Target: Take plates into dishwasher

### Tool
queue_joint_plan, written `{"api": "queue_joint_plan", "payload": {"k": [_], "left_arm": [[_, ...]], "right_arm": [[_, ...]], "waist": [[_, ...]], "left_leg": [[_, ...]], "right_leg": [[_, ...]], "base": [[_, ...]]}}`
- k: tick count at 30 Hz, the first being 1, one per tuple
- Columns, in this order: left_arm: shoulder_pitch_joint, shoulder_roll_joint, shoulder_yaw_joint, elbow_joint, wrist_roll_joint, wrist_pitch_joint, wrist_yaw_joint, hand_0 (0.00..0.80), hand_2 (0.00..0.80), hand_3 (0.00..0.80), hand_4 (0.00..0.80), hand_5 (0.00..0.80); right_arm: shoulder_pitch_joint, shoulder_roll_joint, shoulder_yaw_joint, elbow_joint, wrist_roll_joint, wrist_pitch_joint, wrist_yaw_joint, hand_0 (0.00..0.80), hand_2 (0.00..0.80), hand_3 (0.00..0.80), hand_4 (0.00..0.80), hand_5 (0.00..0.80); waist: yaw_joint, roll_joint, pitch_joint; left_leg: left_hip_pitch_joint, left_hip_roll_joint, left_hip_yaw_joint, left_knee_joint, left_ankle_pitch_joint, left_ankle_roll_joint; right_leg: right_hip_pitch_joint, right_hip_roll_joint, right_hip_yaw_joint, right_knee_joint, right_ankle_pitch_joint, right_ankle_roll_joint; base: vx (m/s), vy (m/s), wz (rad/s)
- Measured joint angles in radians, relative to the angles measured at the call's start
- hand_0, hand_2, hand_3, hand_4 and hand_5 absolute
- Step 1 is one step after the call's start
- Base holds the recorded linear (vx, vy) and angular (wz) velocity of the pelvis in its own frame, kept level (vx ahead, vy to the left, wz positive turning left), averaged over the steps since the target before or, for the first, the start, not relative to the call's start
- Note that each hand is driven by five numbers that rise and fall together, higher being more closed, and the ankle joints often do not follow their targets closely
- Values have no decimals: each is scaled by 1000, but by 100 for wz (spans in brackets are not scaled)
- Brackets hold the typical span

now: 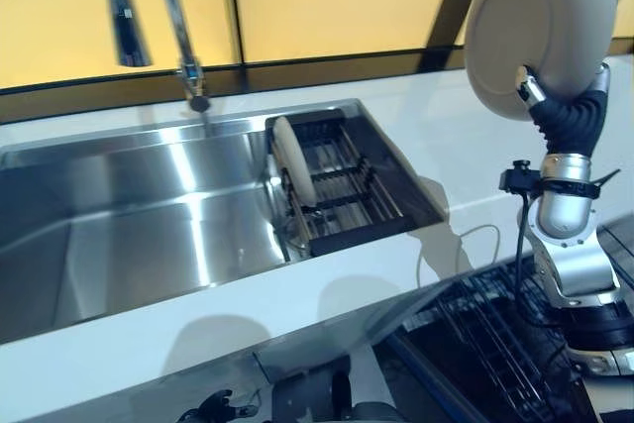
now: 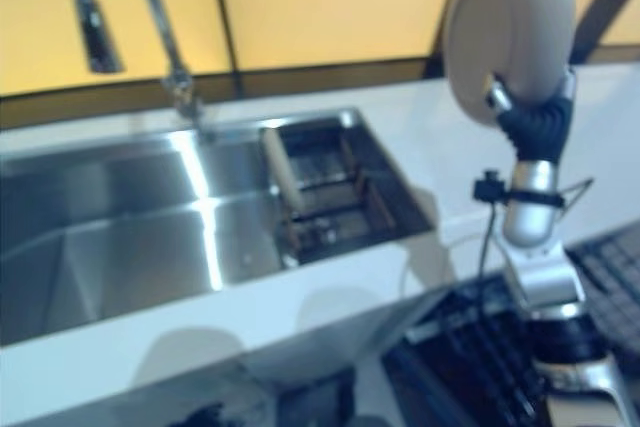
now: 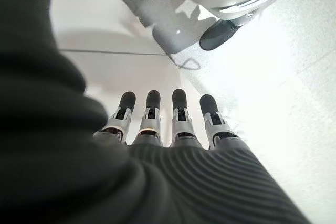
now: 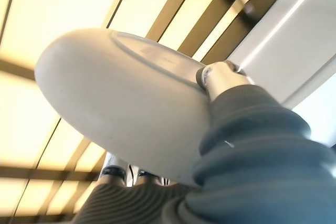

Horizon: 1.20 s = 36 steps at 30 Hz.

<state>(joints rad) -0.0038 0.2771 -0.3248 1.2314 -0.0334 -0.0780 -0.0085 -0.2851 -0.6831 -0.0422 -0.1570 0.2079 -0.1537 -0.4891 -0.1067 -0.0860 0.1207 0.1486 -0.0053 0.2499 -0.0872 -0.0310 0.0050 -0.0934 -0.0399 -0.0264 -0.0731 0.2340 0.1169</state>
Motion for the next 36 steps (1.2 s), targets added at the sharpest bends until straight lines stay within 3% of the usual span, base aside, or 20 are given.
{"api": "queue_joint_plan", "payload": {"k": [2, 5, 7, 8, 10, 13, 15, 17, 18, 19, 22, 27, 36], "left_arm": [[6, 2, 12, 10, 1, 0, 0, 0, 0, 0, 0, 0], [13, -3, 32, 13, 1, -3, 2, 0, 0, 0, 0, 0], [14, 10, 33, 13, 1, -3, 1, 0, 0, 0, 0, 0], [13, 16, 33, 12, 1, -3, 1, 0, 0, 0, 0, 0], [0, 13, 33, 6, 0, -3, 1, 0, 0, 0, 0, 0], [-13, 8, 34, -6, 0, -3, 1, 0, 0, 0, 0, 0], [-14, 4, 35, -14, 0, -3, 1, 0, 0, 0, 0, 0], [-11, 2, 43, -16, 0, -4, 2, 0, 0, 0, 0, 0], [-5, 14, 45, -16, 0, -5, 2, 0, 0, 0, 0, 0], [-1, 12, 45, -10, 0, -3, 2, 0, 0, 0, 0, 0], [4, -14, 45, -14, 0, -4, 2, 0, 0, 0, 0, 0], [2, -52, 44, -47, 2, -6, 2, 0, 0, 0, 0, 0], [7, -49, 24, -61, 21, 20, 2, 0, 0, 0, 0, 0]], "right_arm": [[88, 2, -25, 3, 1, -19, 21, 800, 800, 800, 800, 800], [172, 3, -82, 5, 1, -43, 51, 800, 800, 800, 800, 800], [234, 3, -135, 4, 2, -66, 80, 800, 800, 800, 800, 800], [244, 3, -137, 5, 5, -67, 91, 800, 800, 800, 800, 800], [250, 3, -131, 18, 14, -68, 122, 800, 800, 800, 800, 800], [264, 8, -95, 78, 13, -67, 157, 800, 800, 800, 800, 800], [285, 9, -84, 104, 10, -63, 175, 800, 800, 800, 800, 800], [313, 13, -76, 115, 9, -62, 191, 800, 800, 800, 800, 800], [321, 16, -58, 116, 9, -59, 209, 800, 800, 800, 800, 800], [321, 20, -54, 116, 9, -57, 224, 800, 800, 800, 800, 800], [320, 21, -31, 118, -18, -37, 272, 800, 800, 800, 800, 800], [314, 18, 26, 177, -75, 25, 344, 800, 800, 800, 800, 800], [311, 15, 87, 251, -203, 123, 408, 800, 800, 800, 800, 800]], "waist": [[-23, 0, 9], [-46, 18, 21], [-47, 17, 21], [-47, 8, 17], [-43, 20, 29], [-54, 26, 29], [-65, 46, 28], [-70, 66, 20], [-68, 46, 2], [-65, 48, -5], [-41, 65, -15], [-32, 77, -20], [-12, 89, -19]], "left_leg": [[4, 17, 39, -4, 1, 1], [12, 57, 96, -4, 0, 0], [16, 78, 138, 1, 6, -29], [18, 75, 139, 1, 8, -48], [16, 87, 129, -3, 6, -50], [16, 91, 119, -4, 2, -57], [13, 120, 109, -6, 6, -64], [9, 166, 109, -5, 17, -93], [6, 164, 98, -2, 23, -101], [3, 177, 91, -2, 27, -104], [-2, 205, 73, 2, 41, -94], [-4, 212, 44, 3, 44, -103], [-31, 181, 4, 0, 47, -118]], "right_leg": [[-17, 0, -10, 13, -7, 39], [-34, -35, -56, 103, -42, 37], [-14, -90, -82, 138, -68, 49], [0, -92, -66, 121, -78, 47], [-1, -59, -60, 85, -71, 23], [18, -47, -58, 2, -68, 11], [21, -38, -96, -7, -94, 17], [-8, -16, -94, 147, -139, -22], [5, -24, -83, 159, -211, -52], [13, -2, -86, 127, -192, -83], [68, 37, -95, 14, -135, -116], [95, 41, -122, -14, -125, -120], [90, 11, -127, -16, -118, -99]], "base": [[-78, -54, -55], [-95, -65, -52], [-111, -100, -68], [-87, -127, -51], [-68, -158, -70], [-32, -209, -55], [-15, -274, -23], [7, -237, 2], [8, -252, 4], [9, -315, 5], [3, -207, 0], [-3, -161, 14], [-21, -80, 12]]}}
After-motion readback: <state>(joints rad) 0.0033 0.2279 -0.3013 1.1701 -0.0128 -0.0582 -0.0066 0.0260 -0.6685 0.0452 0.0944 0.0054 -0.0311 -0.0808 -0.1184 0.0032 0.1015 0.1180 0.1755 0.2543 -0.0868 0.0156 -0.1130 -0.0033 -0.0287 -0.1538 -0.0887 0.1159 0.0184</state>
